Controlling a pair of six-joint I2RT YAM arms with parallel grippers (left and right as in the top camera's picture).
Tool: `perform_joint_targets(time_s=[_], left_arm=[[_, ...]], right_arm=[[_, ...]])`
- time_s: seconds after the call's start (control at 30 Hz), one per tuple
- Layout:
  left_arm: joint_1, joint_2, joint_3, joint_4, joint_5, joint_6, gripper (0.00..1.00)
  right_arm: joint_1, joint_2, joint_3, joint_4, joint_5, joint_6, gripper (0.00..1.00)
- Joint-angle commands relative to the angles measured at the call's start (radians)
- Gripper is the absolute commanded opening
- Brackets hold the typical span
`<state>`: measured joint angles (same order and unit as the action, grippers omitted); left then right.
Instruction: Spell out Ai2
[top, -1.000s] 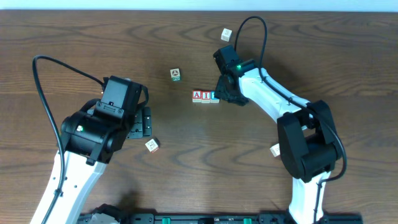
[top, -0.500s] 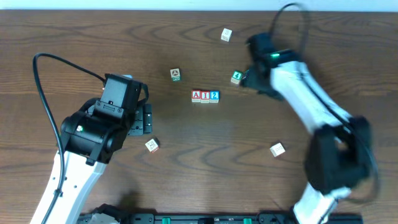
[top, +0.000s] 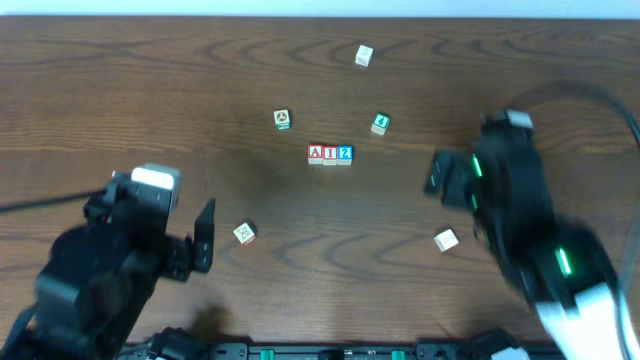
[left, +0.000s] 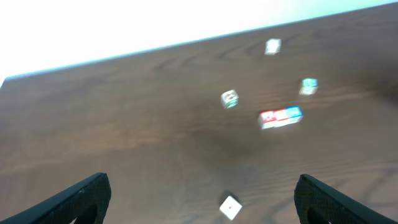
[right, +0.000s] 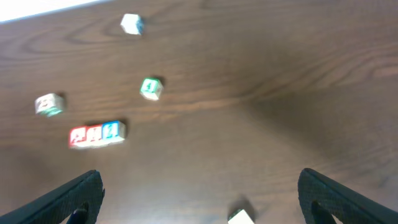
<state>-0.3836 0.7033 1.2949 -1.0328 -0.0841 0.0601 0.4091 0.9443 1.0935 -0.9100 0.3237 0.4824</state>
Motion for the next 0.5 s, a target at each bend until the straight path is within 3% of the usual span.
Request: perform_joint_targets(time_s=[0.0, 0.13, 0.23, 0.3, 0.47], left_arm=[[-0.003, -0.043, -0.012, -0.005, 0.124, 0.058, 0.96], [-0.003, -0.116, -0.037, 0.008, 0.251, 0.021, 0.95], [-0.003, -0.213, -0.082, 0.017, 0.168, 0.003, 0.95], [-0.003, -0.294, -0.139, 0.011, 0.070, -0.032, 0.95], [-0.003, -0.479, -0.407, 0.085, 0.055, -0.077, 0.95]], right_arm=[[0.067, -0.234, -0.134, 0.018, 0.052, -0.035, 0.99], [0.103, -0.499, -0.294, 0.089, 0.055, -0.038, 0.99], [0.103, -0.619, -0.403, 0.142, 0.052, -0.042, 0.99], [0.103, -0.649, -0.471, 0.186, 0.045, -0.043, 0.99], [0.102, -0.618, -0.678, 0.394, 0.180, -0.043, 0.99]])
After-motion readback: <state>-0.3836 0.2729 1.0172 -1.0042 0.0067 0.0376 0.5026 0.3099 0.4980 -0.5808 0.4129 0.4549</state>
